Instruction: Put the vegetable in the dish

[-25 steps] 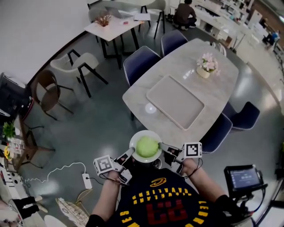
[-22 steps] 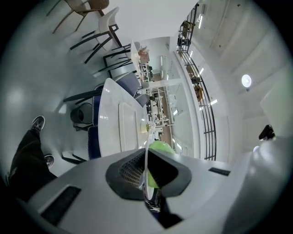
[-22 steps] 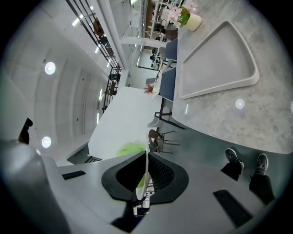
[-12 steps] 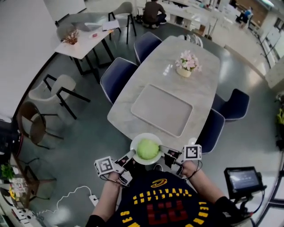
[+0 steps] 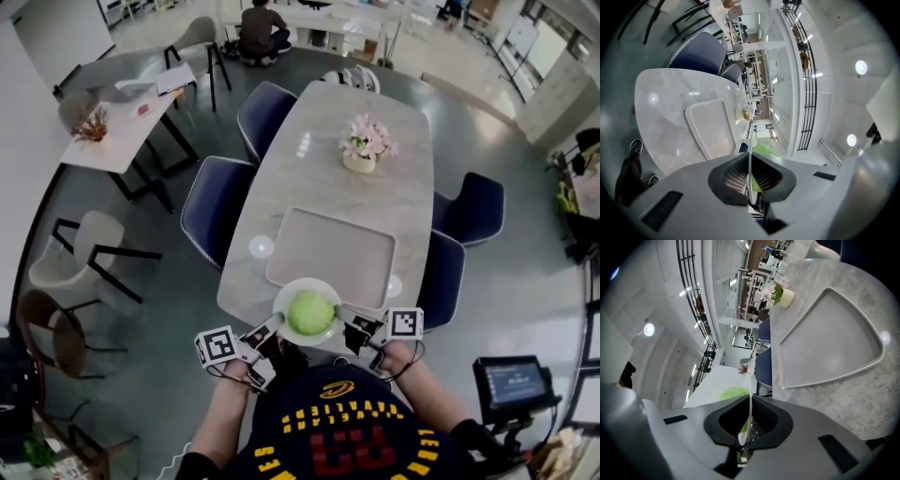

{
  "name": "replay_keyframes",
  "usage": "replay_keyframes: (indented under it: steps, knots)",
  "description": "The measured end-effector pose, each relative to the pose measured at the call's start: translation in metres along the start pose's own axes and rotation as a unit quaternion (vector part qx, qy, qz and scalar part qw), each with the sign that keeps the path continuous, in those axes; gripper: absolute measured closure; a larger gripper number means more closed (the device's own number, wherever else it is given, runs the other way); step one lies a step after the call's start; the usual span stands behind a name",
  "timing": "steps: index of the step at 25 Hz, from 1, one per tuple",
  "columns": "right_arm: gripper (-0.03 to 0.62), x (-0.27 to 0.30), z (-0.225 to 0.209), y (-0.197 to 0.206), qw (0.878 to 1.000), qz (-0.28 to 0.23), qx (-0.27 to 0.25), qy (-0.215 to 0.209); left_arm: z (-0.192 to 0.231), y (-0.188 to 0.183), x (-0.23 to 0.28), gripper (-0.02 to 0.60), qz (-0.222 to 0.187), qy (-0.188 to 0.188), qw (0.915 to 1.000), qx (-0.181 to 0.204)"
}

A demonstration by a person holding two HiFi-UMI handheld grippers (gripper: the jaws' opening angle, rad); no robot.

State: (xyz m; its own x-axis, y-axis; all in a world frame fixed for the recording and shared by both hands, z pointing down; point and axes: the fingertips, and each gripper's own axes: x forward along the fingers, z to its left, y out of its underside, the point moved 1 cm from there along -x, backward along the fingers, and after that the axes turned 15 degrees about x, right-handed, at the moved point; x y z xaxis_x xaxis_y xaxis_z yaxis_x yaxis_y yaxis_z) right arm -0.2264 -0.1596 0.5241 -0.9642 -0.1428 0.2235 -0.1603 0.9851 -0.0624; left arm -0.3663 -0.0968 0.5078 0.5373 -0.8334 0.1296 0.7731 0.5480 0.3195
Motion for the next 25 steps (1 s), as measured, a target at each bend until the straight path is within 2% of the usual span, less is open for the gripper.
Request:
replay_keyframes:
  steps: [2, 6, 9, 11, 15, 18, 25]
  knots:
    - [0.574, 0.002, 0.001, -0.003, 1.0, -0.023, 0.006, 0.009, 0.001, -0.011, 0.005, 0.566, 0.024, 0.009, 0.9997, 0.002]
    - [0.574, 0.0, 0.002, -0.019, 0.999, -0.05, -0.004, -0.002, 0.009, -0.022, 0.034, 0.566, 0.073, 0.023, 0.9971, 0.002]
    - [0.574, -0.006, -0.01, -0.023, 0.995, -0.09, 0.042, 0.011, 0.02, -0.027, 0.049, 0.566, 0.106, 0.018, 0.9941, 0.013]
    - [0.574, -0.01, -0.016, -0.028, 0.993, -0.109, 0.05, 0.016, 0.024, -0.027, 0.057, 0.566, 0.122, 0.011, 0.9924, 0.013]
    - [0.574, -0.016, -0.024, -0.049, 0.991, -0.127, 0.029, 0.011, 0.03, -0.031, 0.08, 0.566, 0.139, 0.001, 0.9901, 0.021]
    - [0.574, -0.019, -0.035, -0.064, 0.988, -0.143, 0.057, 0.013, 0.037, -0.034, 0.101, 0.566, 0.143, -0.007, 0.9892, 0.031]
    - [0.574, -0.013, -0.054, -0.087, 0.982, -0.168, 0.086, 0.03, 0.056, -0.043, 0.132, 0.566, 0.156, -0.005, 0.9871, 0.036]
